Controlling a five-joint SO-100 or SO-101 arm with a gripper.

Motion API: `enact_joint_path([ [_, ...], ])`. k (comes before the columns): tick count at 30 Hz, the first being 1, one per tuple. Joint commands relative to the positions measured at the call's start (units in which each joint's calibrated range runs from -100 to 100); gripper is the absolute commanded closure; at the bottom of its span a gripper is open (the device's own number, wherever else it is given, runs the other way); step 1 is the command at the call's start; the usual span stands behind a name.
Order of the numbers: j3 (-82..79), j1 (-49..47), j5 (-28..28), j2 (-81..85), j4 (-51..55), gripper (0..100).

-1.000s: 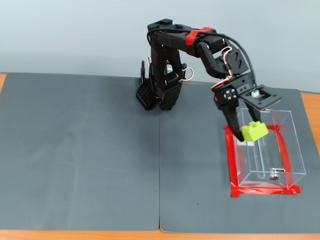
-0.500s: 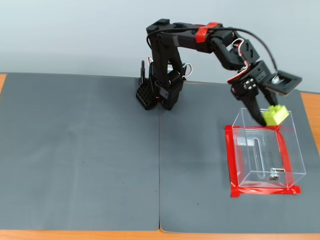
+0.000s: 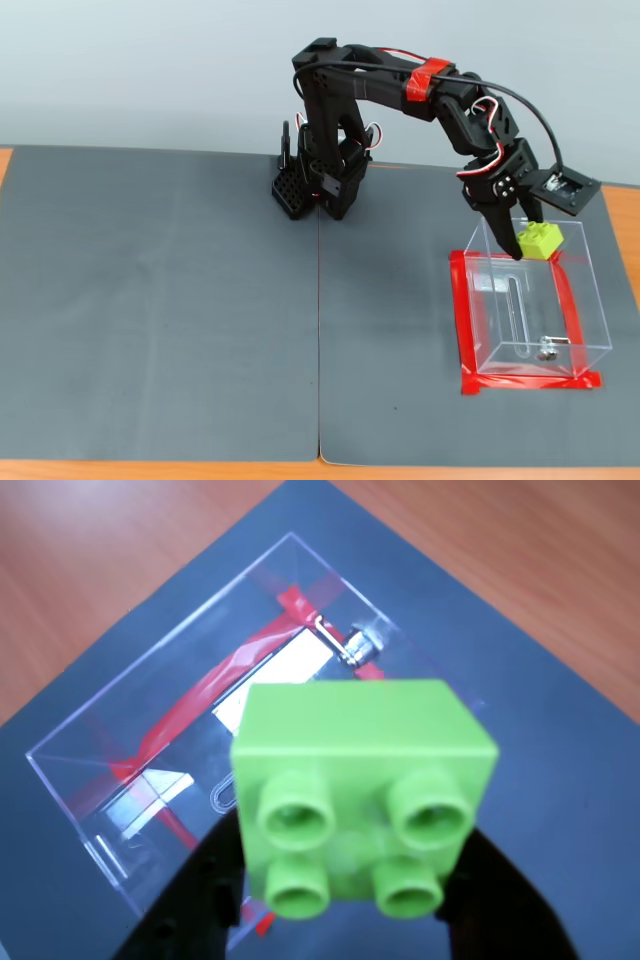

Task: Pick the green lego block and place it into the transparent box

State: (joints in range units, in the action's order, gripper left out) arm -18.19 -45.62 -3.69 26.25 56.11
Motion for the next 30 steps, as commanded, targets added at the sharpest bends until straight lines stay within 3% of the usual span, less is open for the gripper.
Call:
enact_joint_path([
  [1,0.4,0.1,-0.2,-1.5,-0.6,87],
  [24,12.5,-6.3,-0.3,-17.3,-0.6,86],
  [27,13.1,-6.5,-0.3,-17.3,-0.6,79],
  [30,13.3,-6.5,-0.3,-17.3,-0.6,62],
])
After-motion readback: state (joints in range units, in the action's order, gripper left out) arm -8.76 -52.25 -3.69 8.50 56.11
